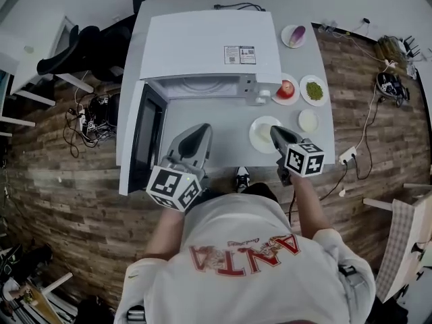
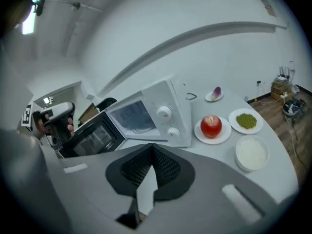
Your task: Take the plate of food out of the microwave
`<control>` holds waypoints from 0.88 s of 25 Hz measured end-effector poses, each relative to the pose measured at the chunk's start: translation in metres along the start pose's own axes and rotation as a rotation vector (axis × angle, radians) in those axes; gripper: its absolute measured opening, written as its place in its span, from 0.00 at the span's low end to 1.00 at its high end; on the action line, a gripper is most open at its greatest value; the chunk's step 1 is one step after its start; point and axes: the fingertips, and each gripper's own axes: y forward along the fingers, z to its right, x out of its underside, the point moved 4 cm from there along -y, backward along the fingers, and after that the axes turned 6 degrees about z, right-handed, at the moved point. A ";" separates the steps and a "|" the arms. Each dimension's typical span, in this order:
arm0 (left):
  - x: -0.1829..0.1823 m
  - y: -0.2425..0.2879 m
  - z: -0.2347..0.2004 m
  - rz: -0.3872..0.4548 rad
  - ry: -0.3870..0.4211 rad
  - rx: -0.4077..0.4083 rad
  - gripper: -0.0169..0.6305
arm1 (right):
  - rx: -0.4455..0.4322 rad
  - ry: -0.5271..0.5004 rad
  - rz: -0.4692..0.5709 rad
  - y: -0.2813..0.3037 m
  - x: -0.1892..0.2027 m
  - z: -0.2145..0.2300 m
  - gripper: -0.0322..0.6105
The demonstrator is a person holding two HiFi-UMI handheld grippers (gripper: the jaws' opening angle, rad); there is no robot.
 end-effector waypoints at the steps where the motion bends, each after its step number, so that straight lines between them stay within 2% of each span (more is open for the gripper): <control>1: -0.004 -0.002 -0.002 0.011 0.004 -0.006 0.04 | -0.028 -0.027 0.033 -0.001 -0.013 -0.010 0.05; 6: -0.025 -0.009 -0.010 0.057 0.026 -0.033 0.04 | -0.142 -0.201 0.159 -0.008 -0.067 -0.063 0.05; 9: -0.036 -0.013 -0.013 0.074 0.045 -0.039 0.04 | -0.193 -0.261 0.229 -0.014 -0.095 -0.091 0.05; 13: -0.049 -0.019 -0.014 0.093 0.068 -0.045 0.04 | -0.246 -0.303 0.318 -0.023 -0.123 -0.119 0.05; 17: -0.059 -0.027 -0.017 0.105 0.086 -0.054 0.04 | -0.256 -0.335 0.408 -0.030 -0.142 -0.134 0.05; 22: -0.066 -0.034 -0.021 0.118 0.091 -0.063 0.04 | -0.260 -0.354 0.450 -0.030 -0.151 -0.146 0.05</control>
